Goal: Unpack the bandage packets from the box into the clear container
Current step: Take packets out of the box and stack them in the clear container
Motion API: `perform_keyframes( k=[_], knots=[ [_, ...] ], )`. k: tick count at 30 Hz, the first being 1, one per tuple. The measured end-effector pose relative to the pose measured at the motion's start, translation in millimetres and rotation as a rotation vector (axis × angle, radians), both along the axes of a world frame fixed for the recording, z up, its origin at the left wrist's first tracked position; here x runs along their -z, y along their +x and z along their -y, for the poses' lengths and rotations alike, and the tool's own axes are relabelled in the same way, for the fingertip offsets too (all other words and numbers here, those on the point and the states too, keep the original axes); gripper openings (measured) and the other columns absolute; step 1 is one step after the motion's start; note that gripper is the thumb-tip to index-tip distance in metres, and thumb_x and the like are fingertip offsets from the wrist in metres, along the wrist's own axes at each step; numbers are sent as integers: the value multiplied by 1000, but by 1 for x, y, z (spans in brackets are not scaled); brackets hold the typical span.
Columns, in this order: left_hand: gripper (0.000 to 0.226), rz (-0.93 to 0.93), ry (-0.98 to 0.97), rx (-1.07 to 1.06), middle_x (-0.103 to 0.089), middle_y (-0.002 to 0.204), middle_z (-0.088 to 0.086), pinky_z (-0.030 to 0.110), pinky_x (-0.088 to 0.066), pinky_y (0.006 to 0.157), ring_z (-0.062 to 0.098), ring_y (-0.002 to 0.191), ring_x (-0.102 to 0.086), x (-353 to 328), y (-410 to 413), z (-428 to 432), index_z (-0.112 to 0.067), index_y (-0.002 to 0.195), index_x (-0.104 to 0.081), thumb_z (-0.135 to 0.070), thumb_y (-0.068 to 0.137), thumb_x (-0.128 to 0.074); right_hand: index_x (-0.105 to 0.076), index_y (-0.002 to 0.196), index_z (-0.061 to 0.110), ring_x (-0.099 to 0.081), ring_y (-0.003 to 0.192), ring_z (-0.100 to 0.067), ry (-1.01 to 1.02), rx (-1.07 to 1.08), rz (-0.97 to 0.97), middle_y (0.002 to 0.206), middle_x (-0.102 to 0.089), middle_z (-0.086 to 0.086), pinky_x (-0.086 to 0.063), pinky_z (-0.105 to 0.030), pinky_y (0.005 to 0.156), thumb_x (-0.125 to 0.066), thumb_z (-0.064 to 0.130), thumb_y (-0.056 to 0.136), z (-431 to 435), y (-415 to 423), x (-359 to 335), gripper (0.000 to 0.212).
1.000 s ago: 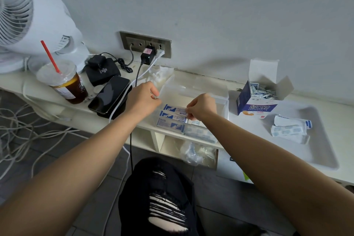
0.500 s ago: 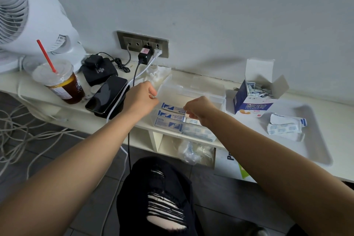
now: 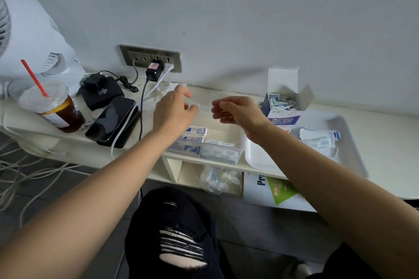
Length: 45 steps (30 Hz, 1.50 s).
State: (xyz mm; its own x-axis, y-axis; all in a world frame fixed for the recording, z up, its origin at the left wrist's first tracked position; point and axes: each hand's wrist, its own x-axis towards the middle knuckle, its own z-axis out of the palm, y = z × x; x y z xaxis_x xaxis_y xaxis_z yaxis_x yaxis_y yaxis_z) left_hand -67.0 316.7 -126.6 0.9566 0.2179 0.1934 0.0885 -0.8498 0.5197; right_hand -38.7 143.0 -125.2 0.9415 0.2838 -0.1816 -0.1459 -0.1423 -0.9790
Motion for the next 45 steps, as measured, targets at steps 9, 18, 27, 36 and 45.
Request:
perform_keyframes(
  k=[9, 18, 27, 36, 45],
  knots=[
    [10, 35, -109, 519, -58, 81, -9, 21, -41, 65, 3, 66, -51, 8, 12, 157, -20, 92, -65, -17, 82, -62, -70, 78, 12, -57, 52, -13, -457, 314, 218, 67, -66, -5, -41, -16, 49, -48, 4, 87, 168, -7, 22, 25],
    [31, -217, 76, 648, -58, 115, 3, 37, -50, 84, 21, 101, -59, 60, 25, 224, -19, 118, -60, -21, 87, -59, -68, 108, 19, -55, 100, -25, -989, 106, 340, 106, -60, -6, -44, -31, 82, -66, 9, 79, 245, -4, 80, 31],
    [45, -274, 190, 578, -49, 124, 7, 36, -47, 81, 27, 112, -53, 79, 35, 244, -17, 128, -52, -22, 84, -63, -70, 94, 15, -50, 87, -17, -936, 62, 398, 87, -52, 4, -38, -27, 74, -77, 17, 75, 255, 5, 83, 21],
    [38, -225, 186, 535, -53, 113, 5, 34, -46, 71, 25, 105, -54, 87, 34, 251, -25, 119, -55, -33, 84, -68, -69, 86, 18, -55, 69, -9, -529, 293, 128, 79, -65, 1, -43, -20, 63, -70, 19, 84, 280, 1, 59, 2],
    [8, -126, 94, 550, -56, 95, 0, 29, -41, 63, 21, 91, -58, 80, 33, 250, -20, 82, -64, -19, 78, -72, -67, 87, 6, -43, 62, -11, -397, 230, -10, 71, -54, -2, -37, -23, 62, -64, 11, 86, 284, -10, 58, 6]
  ],
)
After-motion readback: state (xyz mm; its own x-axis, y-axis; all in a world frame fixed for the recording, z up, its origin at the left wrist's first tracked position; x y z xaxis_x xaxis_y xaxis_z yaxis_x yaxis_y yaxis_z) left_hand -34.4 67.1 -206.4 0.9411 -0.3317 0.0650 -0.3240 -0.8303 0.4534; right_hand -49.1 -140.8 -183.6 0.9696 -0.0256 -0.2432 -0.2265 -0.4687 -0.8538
